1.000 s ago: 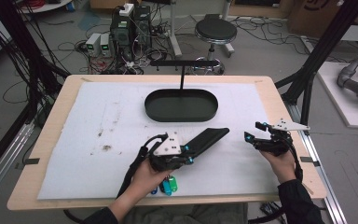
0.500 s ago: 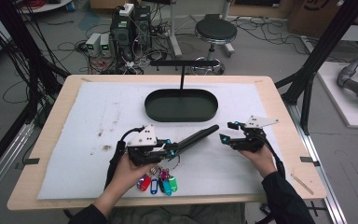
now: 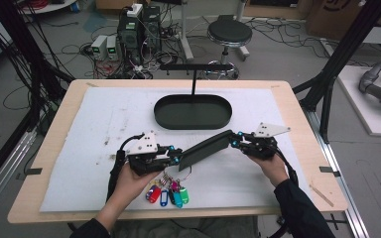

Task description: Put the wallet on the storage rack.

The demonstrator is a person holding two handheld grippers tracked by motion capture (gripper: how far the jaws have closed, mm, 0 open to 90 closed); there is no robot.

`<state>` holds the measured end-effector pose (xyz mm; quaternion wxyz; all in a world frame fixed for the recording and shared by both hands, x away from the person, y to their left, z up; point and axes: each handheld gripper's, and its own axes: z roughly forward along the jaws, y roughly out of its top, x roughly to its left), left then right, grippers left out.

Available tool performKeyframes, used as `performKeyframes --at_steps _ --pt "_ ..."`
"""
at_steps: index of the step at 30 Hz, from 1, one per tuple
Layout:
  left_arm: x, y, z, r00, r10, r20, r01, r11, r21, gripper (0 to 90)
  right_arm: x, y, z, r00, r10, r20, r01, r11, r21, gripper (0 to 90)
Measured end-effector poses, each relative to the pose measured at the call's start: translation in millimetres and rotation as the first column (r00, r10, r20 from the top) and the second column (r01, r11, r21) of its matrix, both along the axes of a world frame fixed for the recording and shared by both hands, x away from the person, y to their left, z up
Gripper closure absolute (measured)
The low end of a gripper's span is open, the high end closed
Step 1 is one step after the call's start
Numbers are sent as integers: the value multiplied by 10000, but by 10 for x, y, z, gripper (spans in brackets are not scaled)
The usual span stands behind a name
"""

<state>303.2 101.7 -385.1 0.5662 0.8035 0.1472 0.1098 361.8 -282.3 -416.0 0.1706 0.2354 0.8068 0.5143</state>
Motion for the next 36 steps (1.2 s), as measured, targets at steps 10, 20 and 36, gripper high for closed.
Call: performKeyframes --at_steps 10,20,36 --pt "163 9 -164 9979 436 -482 -437 9990 -25 761 -153 -226 -11 9951 591 -798 -599 9982 -69 831" --pt "207 -229 -279 9974 441 -563 -380 9937 1053 481 -200 -187 -12 9936 763 -837 -788 9965 -276 820" --pt "202 -161 -238 9944 -986 -370 1007 9931 598 740 -184 -276 39 9900 1235 -687 -1182 9901 762 443"
